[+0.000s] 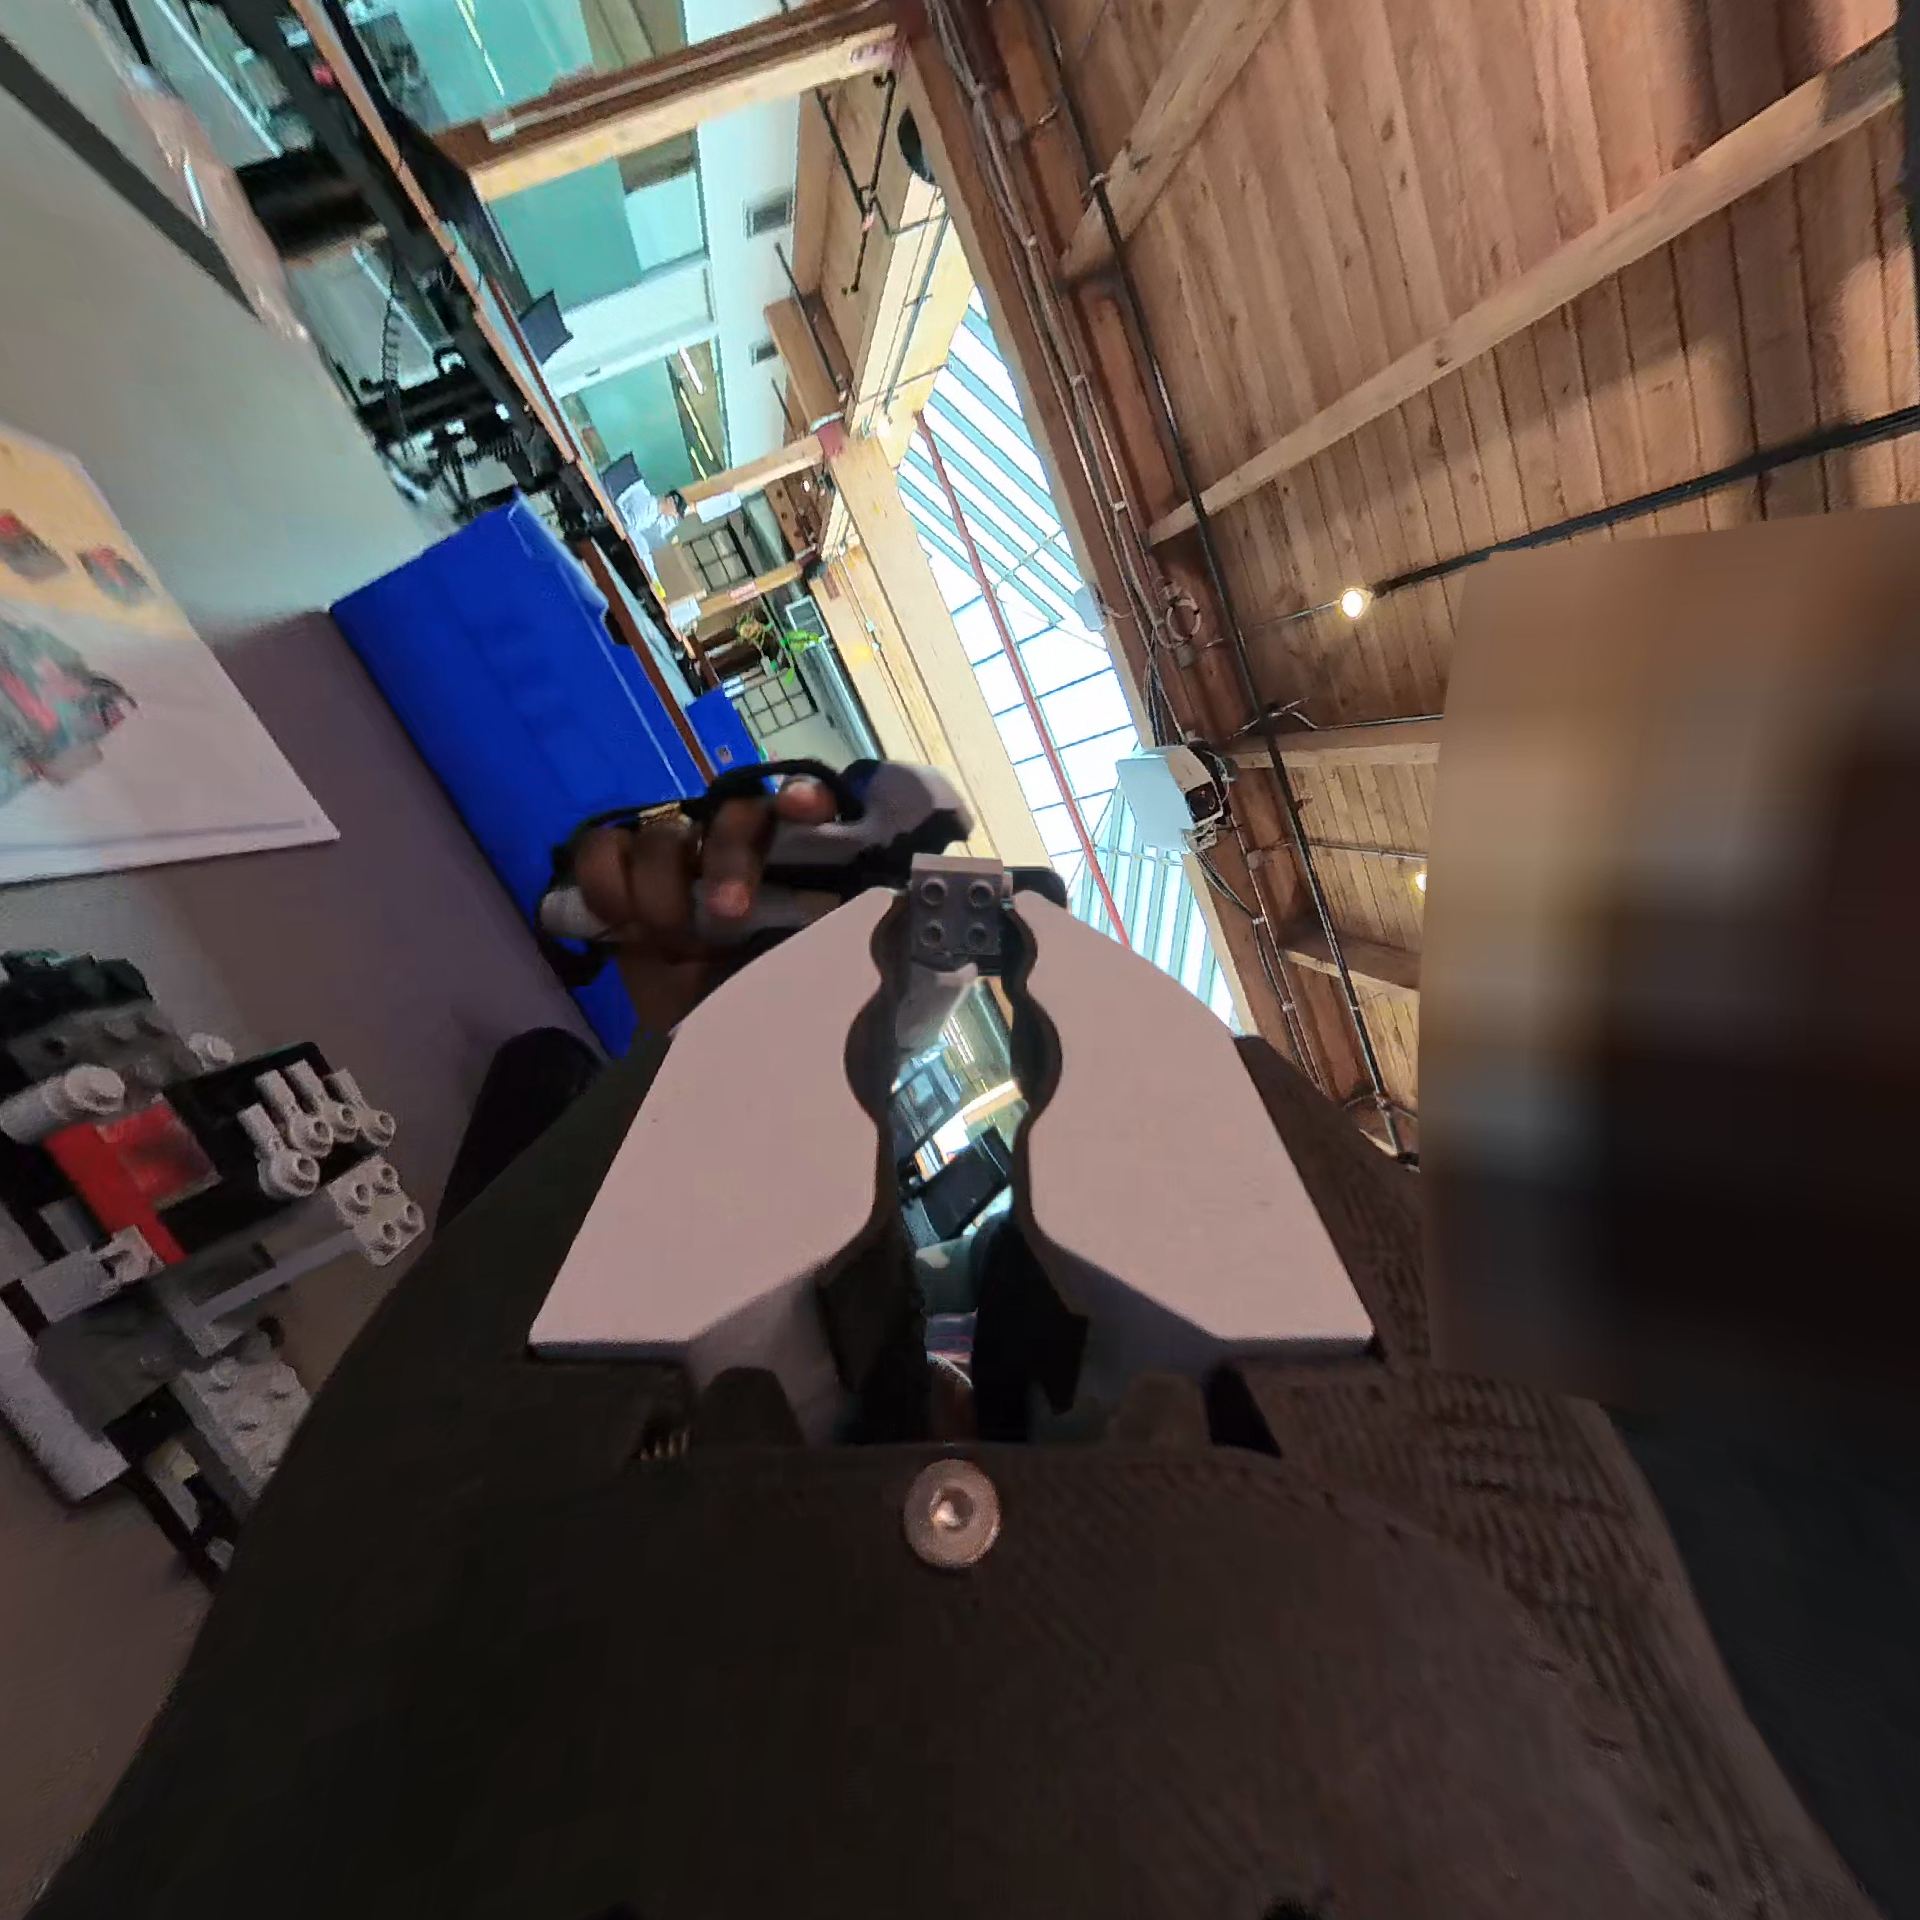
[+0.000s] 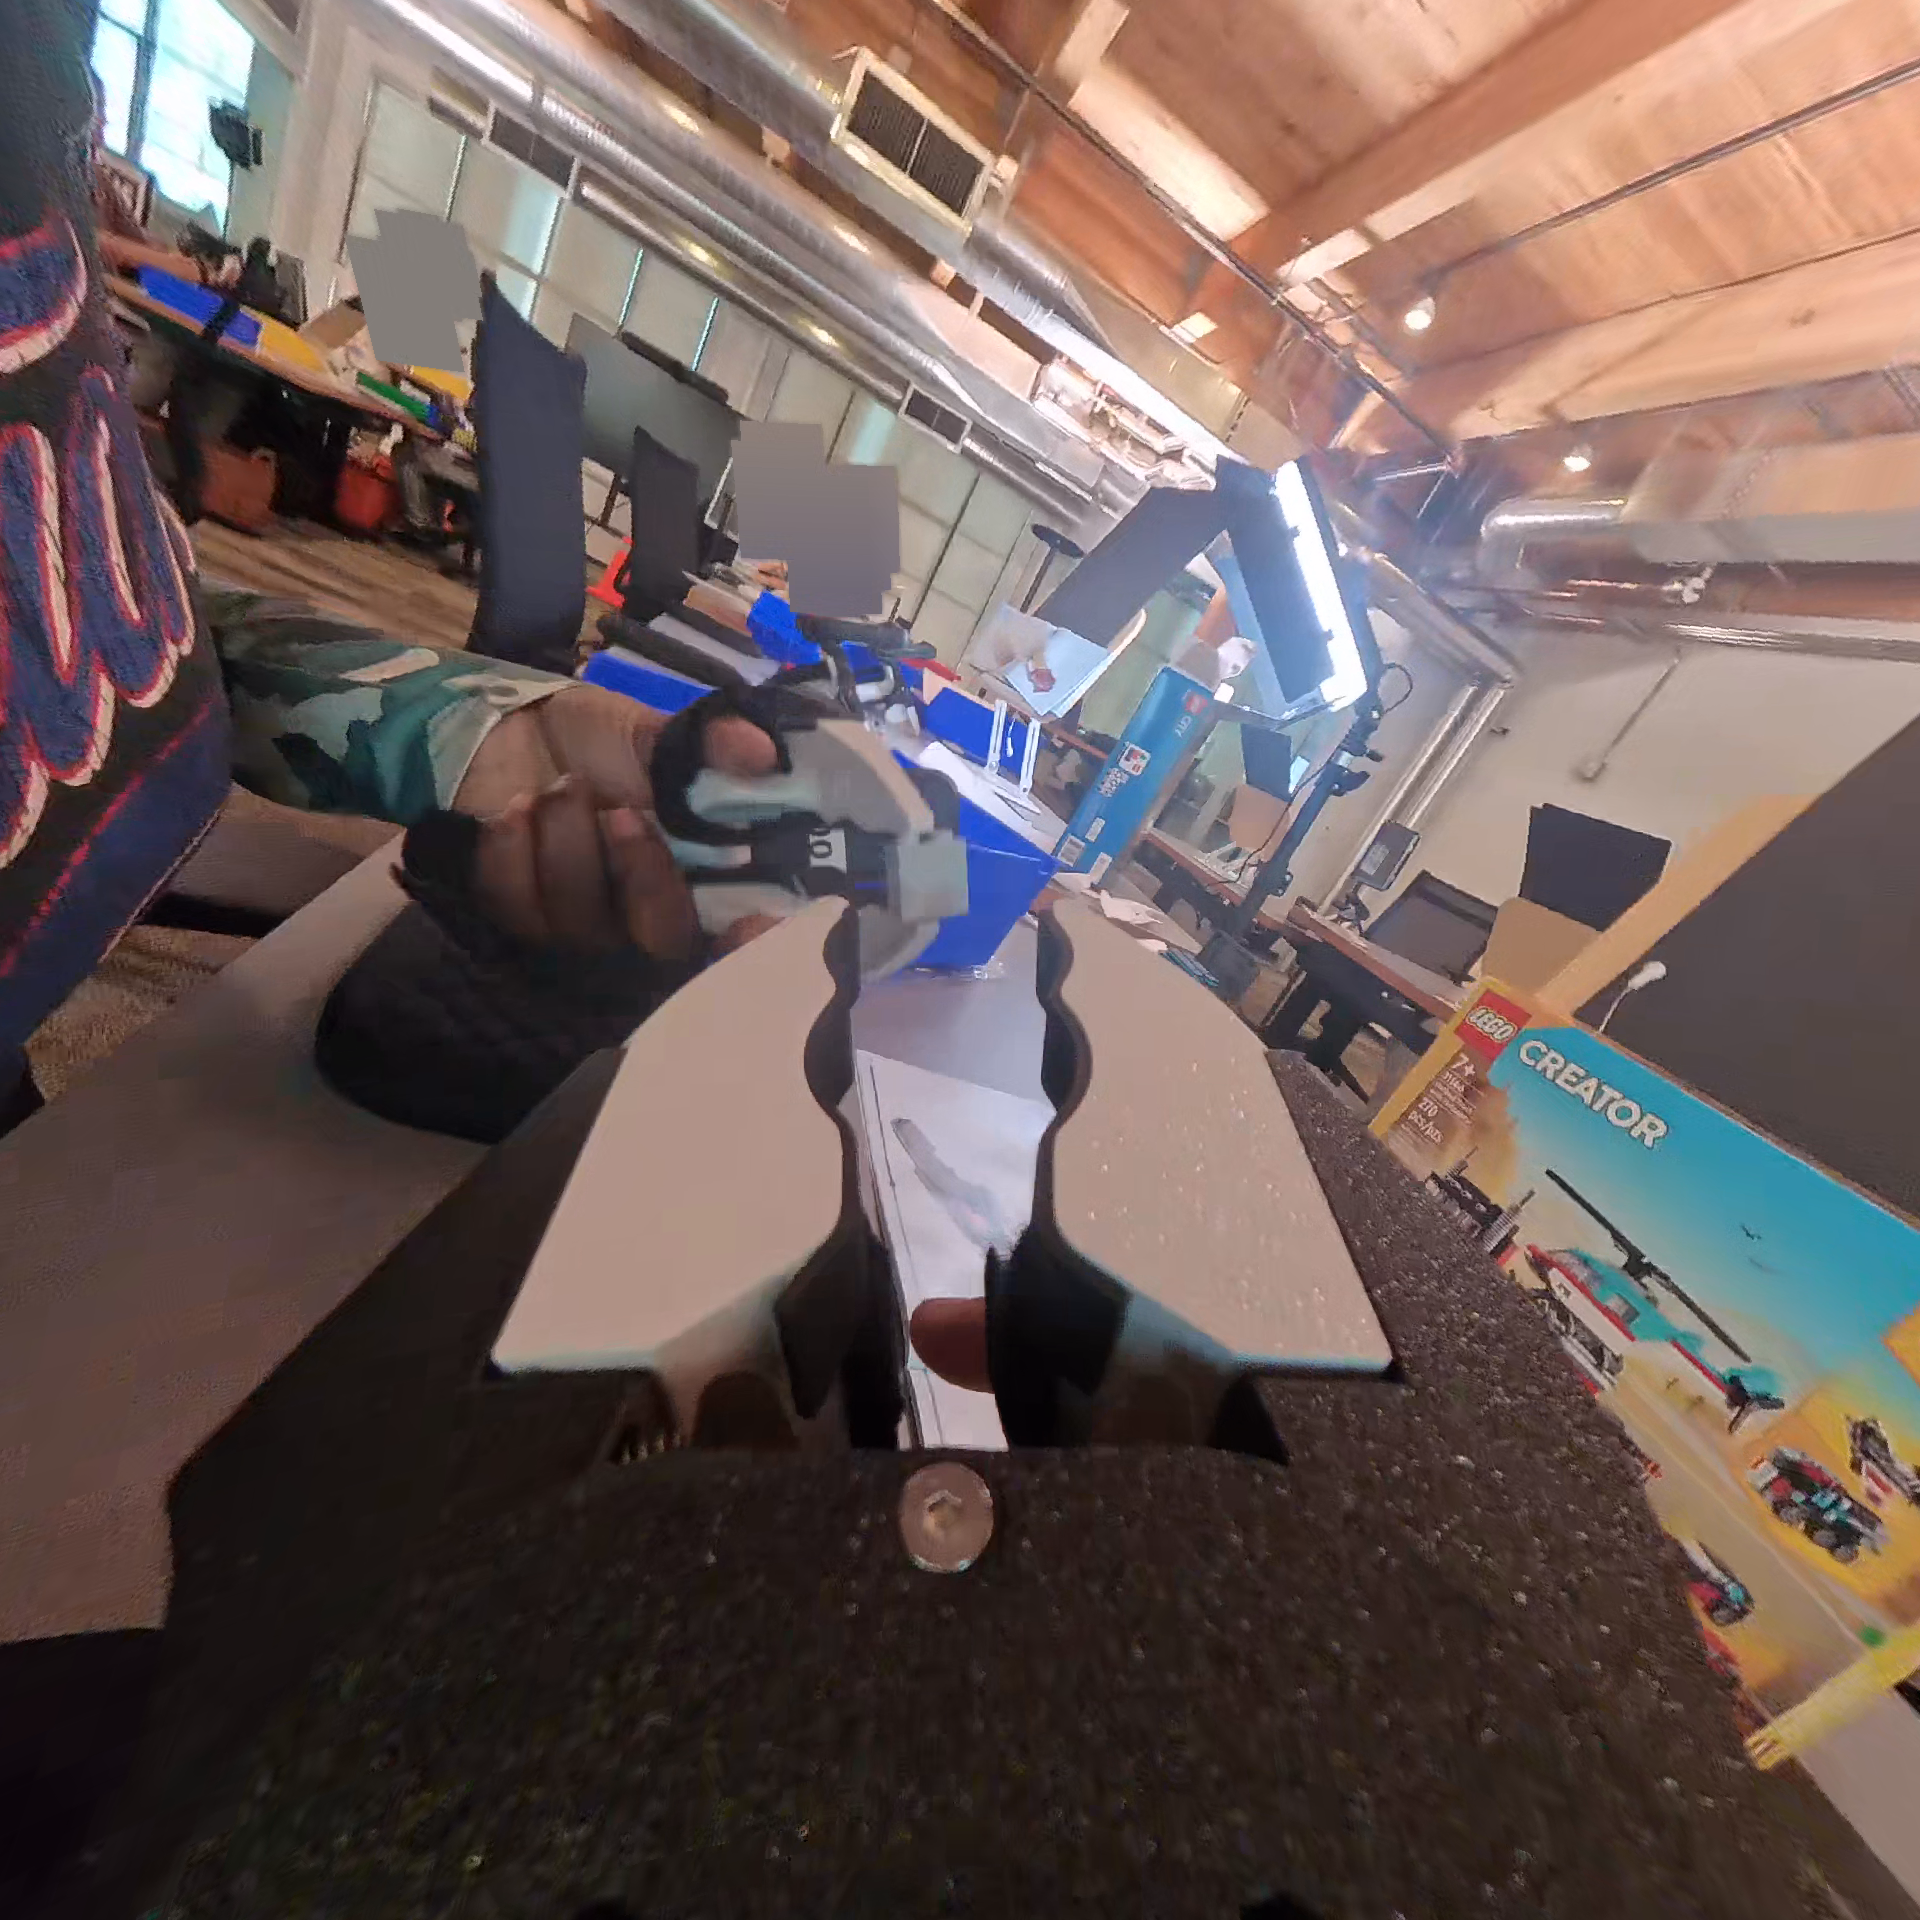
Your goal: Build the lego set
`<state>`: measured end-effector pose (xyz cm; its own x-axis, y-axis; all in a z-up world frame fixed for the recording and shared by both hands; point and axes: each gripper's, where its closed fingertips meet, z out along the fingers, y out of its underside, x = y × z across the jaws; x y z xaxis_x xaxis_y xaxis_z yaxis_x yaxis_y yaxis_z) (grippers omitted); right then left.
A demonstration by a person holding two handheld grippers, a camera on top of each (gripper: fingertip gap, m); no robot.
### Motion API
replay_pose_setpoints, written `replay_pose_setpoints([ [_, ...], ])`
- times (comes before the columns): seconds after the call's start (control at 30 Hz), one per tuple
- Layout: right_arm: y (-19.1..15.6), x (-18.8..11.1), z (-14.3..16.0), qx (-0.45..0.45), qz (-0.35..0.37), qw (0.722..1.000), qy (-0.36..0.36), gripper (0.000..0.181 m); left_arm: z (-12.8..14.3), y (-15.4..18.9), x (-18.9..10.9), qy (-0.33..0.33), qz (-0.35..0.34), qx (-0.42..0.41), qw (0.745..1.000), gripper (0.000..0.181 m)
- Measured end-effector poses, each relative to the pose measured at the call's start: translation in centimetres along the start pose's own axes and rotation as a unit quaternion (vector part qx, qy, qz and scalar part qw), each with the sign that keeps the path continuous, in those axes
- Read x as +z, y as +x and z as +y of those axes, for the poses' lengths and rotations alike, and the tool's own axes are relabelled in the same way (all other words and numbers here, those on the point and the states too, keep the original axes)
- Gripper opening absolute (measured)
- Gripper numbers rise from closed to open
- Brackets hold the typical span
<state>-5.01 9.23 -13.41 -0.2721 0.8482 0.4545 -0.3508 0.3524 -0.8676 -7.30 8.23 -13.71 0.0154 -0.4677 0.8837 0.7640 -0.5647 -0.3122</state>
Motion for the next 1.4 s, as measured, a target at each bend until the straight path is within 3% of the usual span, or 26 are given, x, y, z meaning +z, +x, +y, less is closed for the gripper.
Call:
replay_pose_setpoints([
  [0.03,-0.3,0.1,0.0,-0.006,-0.006,1.0,-0.008,0.033,0.5,-0.5,0.3,-0.007,-0.003,-0.006,1.0,0.016],
  [0.33,-2.3,0.5,1.8,-0.018,-0.061,0.996,-0.062,0.028,2.9,-2.9,0.9,-0.064,-0.06,0.014,0.996,0.016],
  [0.5,-2.8,0.2,2.7,-0.028,-0.076,0.993,-0.089,0.017,3.3,-3.6,0.9,-0.082,-0.076,0.029,0.993,0.016],
  [0.7,-1.7,-1.0,3.6,0.014,-0.058,0.992,-0.108,0.017,2.8,-3.9,0.7,-0.1,-0.095,0.114,0.984,0.018],
  [0.8,-1.1,-3.2,6.9,0.08,-0.05,0.976,-0.196,0.016,1.9,-4.2,-0.2,-0.11,-0.137,0.229,0.957,0.021],
  [0.9,-1.8,-5.2,10.5,0.123,-0.063,0.945,-0.295,0.017,1.3,-5.5,-1.7,-0.137,-0.213,0.36,0.898,0.022],
  [1.03,-2.5,-5.6,12.4,0.159,-0.086,0.927,-0.328,0.017,1.4,-7.6,-3.2,-0.181,-0.283,0.46,0.822,0.023],
  [1.2,-2.5,-5.4,13.6,0.181,-0.092,0.919,-0.338,0.017,2.3,-8.1,-3.2,-0.204,-0.281,0.485,0.803,0.024],
  [1.4,-2.8,-6.1,15.0,0.192,-0.101,0.897,-0.386,0.017,1.8,-7.5,-3.3,-0.181,-0.27,0.476,0.817,0.024],
])
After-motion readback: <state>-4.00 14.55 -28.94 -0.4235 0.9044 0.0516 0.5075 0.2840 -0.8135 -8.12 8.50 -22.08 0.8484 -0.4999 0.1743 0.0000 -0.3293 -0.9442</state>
